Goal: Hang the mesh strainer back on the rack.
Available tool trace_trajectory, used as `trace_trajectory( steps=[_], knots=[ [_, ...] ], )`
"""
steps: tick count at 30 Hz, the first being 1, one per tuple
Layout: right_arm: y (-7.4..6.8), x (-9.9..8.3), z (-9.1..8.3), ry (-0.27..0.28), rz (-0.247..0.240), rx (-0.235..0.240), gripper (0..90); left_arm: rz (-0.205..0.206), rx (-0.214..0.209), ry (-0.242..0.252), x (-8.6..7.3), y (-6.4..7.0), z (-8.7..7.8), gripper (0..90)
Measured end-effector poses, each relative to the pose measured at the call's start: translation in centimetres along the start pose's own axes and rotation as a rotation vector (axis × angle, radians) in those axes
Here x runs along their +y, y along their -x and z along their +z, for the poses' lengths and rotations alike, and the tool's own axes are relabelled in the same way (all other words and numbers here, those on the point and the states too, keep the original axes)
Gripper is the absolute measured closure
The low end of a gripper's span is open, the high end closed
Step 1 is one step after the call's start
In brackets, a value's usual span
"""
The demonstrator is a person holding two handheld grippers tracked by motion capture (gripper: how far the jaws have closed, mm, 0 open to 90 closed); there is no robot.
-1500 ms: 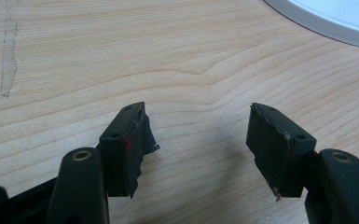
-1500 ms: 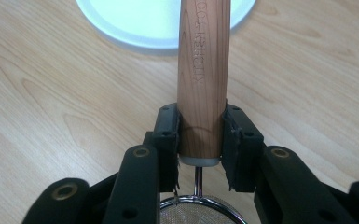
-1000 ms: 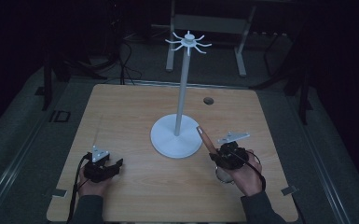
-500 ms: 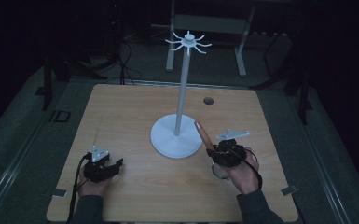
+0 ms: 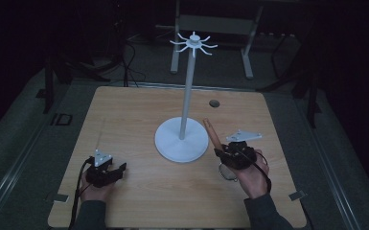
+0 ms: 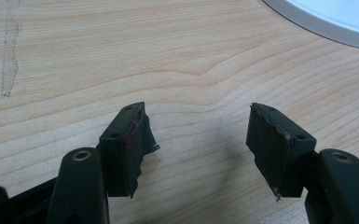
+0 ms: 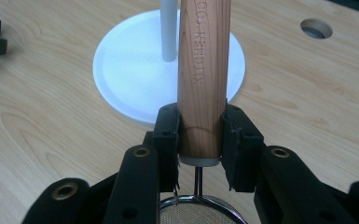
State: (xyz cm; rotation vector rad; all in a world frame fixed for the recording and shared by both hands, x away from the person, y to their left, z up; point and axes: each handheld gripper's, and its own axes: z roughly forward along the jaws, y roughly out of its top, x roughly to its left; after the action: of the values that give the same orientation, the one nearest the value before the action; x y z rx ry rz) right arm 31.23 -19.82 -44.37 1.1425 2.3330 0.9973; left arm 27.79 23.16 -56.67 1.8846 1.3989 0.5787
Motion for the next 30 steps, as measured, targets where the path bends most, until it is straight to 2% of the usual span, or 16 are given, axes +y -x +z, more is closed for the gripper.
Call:
trace_trajectory(
  steps=[11, 30],
  knots=[
    [-0.2, 0.5, -0.5, 0.055, -0.001, -0.004, 69.3, 0.001, 0.001, 0.019, 0.0, 0.0, -0.1, 38.8],
    [-0.2, 0.8, -1.1, 0.114, 0.015, -0.016, 69.3, 0.042, 0.021, 0.032, -0.1, 0.4, -0.2, 41.1]
  ],
)
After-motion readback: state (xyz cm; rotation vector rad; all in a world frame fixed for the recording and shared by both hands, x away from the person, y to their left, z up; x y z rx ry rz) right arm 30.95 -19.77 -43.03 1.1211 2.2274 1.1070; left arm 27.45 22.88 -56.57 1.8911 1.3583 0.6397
